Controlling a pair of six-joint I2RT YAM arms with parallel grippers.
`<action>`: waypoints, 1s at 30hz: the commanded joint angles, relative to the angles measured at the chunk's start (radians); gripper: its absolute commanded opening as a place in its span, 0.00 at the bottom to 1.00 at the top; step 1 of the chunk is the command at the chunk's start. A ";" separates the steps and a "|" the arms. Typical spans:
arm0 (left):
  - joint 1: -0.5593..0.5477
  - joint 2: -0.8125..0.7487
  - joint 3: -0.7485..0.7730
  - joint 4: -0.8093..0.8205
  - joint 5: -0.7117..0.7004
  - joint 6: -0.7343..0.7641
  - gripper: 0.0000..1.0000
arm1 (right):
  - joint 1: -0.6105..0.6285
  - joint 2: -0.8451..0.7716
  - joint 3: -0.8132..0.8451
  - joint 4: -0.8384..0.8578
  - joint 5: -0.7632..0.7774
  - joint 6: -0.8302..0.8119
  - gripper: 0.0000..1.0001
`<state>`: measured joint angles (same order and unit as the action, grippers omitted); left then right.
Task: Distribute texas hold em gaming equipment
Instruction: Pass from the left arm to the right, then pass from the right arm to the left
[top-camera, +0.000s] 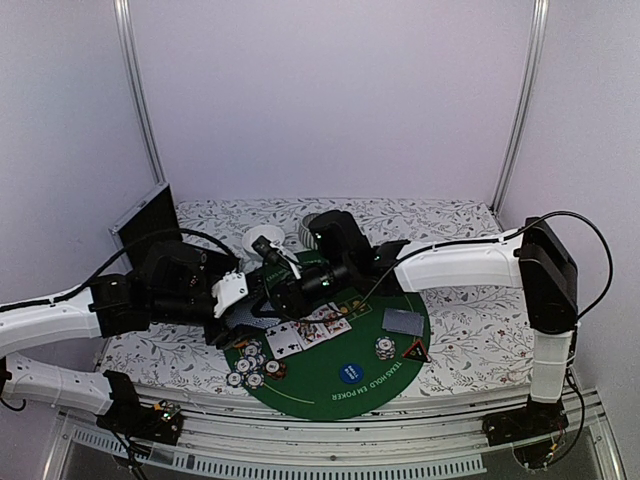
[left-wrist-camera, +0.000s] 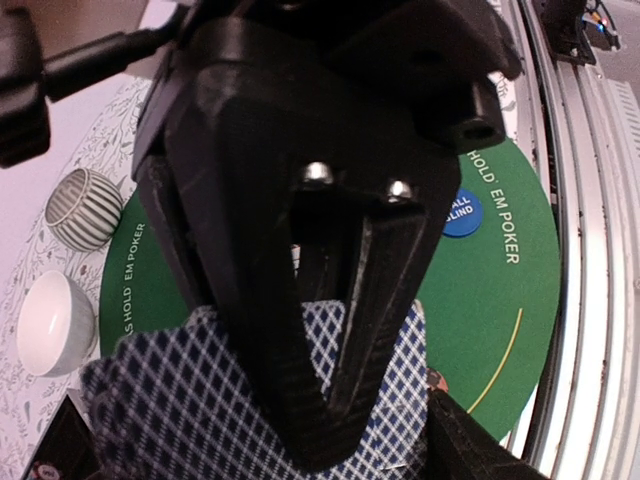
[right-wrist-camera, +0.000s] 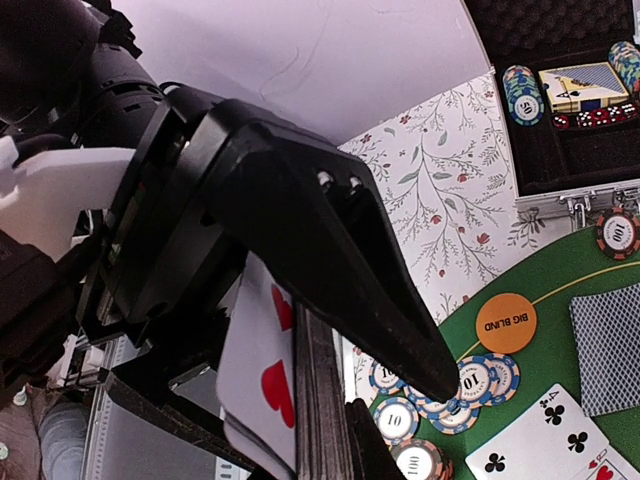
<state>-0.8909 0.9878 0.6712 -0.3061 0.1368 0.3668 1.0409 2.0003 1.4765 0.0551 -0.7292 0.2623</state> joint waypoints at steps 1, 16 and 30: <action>-0.009 0.013 -0.003 0.021 -0.025 0.014 0.68 | 0.009 -0.030 0.023 0.038 -0.042 0.019 0.06; -0.010 0.020 -0.005 0.019 -0.029 0.018 0.48 | 0.013 -0.066 -0.010 0.058 -0.048 0.035 0.04; -0.010 -0.004 0.001 0.018 0.003 0.007 0.29 | 0.013 -0.076 -0.039 0.051 -0.021 0.035 0.30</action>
<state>-0.8967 0.9966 0.6712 -0.2932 0.1390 0.3668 1.0416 1.9785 1.4513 0.0761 -0.7322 0.2920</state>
